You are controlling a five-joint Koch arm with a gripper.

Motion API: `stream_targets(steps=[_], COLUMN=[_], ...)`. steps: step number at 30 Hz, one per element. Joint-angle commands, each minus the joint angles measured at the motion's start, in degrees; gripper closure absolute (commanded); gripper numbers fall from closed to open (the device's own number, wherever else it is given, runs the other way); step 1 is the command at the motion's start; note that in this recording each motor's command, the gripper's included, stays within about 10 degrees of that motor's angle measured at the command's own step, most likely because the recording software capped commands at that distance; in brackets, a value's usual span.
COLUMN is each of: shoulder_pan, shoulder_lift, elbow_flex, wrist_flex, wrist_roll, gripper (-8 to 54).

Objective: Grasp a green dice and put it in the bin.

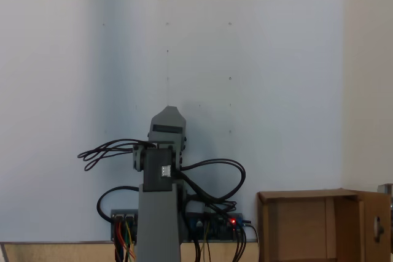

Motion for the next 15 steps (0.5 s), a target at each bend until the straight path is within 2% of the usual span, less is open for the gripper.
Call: stream_targets(steps=[1,15], shoulder_pan=[-1.6,-1.1], shoulder_lift=[0.1,-1.1], elbow_flex=[-0.2,2.5], wrist_flex=[-1.6,-4.8], wrist_roll=[-3.1,-2.5], gripper=[2.3,2.3])
